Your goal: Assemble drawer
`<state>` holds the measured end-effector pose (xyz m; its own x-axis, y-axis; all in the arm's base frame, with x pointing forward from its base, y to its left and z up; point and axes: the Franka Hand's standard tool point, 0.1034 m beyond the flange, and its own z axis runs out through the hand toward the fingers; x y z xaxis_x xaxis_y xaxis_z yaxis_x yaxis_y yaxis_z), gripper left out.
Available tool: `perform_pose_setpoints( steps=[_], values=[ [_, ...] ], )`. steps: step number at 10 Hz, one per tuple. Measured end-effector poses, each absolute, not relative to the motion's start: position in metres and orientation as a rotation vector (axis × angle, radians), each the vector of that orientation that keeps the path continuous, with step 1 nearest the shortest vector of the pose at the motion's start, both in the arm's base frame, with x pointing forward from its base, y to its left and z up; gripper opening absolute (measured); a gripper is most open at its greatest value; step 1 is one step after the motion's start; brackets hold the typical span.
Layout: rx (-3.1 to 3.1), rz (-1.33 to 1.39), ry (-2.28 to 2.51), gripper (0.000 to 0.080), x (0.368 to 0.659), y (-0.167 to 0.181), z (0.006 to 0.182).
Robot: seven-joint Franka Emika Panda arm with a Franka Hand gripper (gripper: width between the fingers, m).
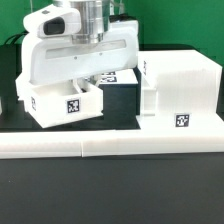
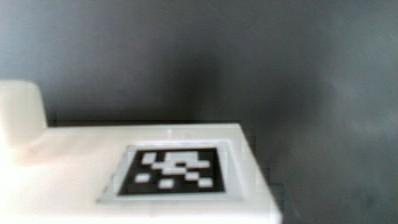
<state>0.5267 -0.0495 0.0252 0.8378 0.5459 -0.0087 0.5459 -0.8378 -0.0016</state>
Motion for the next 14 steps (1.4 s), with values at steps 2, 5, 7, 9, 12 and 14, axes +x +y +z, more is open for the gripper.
perform_pose_setpoints(
  steps=[2, 5, 7, 9, 12, 14],
  values=[
    [2.941, -0.022, 1.1, 0.0042, 0.527, -0.054, 0.025],
    [2.829, -0.035, 1.345, 0.0042, 0.526, -0.058, 0.024],
    [2.753, -0.045, 1.481, 0.0042, 0.525, -0.06, 0.023],
    [2.588, -0.031, 1.694, 0.0042, 0.531, -0.051, 0.022],
    [2.473, -0.024, 1.83, 0.0042, 0.533, -0.05, 0.022],
    [2.436, -0.032, 1.869, 0.0042, 0.533, -0.048, 0.017]
  ],
)
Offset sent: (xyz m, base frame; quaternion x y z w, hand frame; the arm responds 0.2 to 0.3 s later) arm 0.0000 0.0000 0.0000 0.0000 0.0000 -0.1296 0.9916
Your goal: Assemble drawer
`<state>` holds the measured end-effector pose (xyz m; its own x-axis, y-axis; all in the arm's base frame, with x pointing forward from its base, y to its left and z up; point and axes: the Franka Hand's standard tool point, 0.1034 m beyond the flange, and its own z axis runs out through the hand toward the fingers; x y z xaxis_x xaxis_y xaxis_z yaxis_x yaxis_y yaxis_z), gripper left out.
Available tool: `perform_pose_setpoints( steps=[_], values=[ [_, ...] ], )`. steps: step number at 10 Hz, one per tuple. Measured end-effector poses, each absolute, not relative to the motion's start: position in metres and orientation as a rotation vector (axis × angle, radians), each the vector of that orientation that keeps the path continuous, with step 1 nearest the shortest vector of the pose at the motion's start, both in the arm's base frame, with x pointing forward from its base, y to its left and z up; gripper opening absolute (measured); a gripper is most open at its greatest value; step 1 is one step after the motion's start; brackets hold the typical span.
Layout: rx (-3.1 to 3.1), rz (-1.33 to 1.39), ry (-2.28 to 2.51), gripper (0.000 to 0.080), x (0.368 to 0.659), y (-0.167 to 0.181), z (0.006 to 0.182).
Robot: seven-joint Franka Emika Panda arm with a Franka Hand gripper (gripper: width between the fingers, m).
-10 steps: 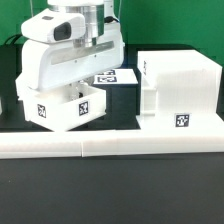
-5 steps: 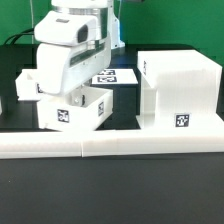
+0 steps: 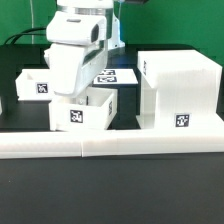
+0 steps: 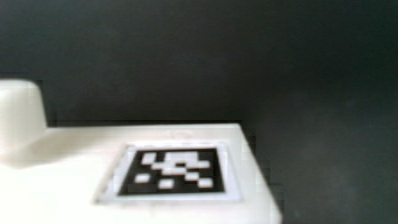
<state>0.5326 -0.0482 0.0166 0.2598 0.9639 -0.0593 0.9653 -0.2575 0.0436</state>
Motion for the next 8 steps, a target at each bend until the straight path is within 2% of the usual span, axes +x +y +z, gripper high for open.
perform_pose_setpoints(
  steps=[8],
  values=[
    [2.325, -0.105, 2.021, 0.0042, 0.5362, -0.0421, 0.0158]
  ],
)
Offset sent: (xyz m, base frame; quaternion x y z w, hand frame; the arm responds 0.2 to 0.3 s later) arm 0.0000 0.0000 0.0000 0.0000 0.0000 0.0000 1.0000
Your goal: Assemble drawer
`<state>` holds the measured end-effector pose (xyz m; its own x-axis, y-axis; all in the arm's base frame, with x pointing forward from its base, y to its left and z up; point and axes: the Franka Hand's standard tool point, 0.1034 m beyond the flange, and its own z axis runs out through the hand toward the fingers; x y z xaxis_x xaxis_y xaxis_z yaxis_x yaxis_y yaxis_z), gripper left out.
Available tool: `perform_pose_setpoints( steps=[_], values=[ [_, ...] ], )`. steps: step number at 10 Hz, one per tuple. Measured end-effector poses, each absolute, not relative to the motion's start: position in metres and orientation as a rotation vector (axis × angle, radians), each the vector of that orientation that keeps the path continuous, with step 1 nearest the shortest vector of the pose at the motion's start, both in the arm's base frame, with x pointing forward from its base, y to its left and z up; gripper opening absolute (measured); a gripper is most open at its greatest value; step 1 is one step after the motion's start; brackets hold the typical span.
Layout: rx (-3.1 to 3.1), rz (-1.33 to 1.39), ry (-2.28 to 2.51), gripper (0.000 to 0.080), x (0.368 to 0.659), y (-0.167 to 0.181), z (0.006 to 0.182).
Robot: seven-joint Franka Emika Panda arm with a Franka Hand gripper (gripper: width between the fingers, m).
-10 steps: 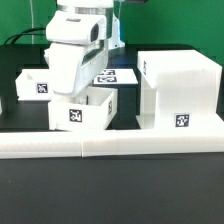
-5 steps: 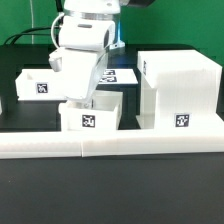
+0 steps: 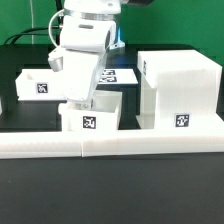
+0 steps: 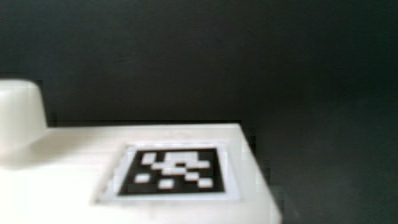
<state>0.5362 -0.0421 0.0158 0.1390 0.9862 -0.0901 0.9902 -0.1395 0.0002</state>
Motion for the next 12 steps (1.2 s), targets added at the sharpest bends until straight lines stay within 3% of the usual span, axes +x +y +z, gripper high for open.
perform_pose_setpoints(
  steps=[12],
  values=[
    [2.243, -0.078, 2.091, 0.0042, 0.54, -0.035, 0.015]
  ],
)
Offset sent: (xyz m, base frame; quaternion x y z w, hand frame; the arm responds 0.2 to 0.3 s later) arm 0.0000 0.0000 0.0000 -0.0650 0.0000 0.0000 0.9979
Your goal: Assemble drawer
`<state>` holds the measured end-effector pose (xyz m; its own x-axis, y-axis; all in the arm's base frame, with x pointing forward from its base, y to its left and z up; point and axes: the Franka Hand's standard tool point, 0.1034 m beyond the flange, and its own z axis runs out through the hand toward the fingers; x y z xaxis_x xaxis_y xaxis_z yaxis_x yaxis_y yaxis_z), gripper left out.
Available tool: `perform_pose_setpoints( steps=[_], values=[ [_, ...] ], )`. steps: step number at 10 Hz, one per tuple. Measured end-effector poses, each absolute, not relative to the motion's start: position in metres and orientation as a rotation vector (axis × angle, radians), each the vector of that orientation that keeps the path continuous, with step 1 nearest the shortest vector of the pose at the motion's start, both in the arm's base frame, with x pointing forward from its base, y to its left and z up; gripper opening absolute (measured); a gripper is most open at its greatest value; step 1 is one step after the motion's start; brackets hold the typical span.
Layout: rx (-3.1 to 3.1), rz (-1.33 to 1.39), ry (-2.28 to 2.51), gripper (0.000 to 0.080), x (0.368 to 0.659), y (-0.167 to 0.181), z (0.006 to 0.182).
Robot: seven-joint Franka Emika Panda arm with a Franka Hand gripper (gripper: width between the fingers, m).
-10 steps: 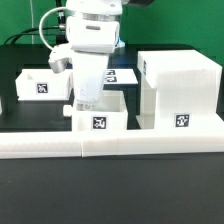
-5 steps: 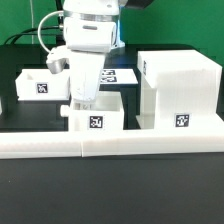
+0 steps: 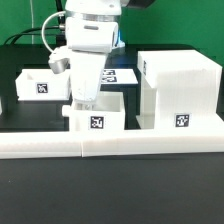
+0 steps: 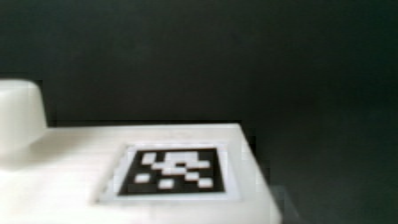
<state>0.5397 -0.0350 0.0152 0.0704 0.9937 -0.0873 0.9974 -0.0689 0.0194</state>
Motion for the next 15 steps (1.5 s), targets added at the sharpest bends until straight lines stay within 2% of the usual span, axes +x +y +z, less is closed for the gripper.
perform_pose_setpoints(
  steps=[9, 15],
  values=[
    [2.258, -0.096, 2.101, 0.0042, 0.552, -0.016, 0.019],
    [2.244, -0.084, 2.122, 0.0042, 0.546, -0.006, 0.014]
  ],
)
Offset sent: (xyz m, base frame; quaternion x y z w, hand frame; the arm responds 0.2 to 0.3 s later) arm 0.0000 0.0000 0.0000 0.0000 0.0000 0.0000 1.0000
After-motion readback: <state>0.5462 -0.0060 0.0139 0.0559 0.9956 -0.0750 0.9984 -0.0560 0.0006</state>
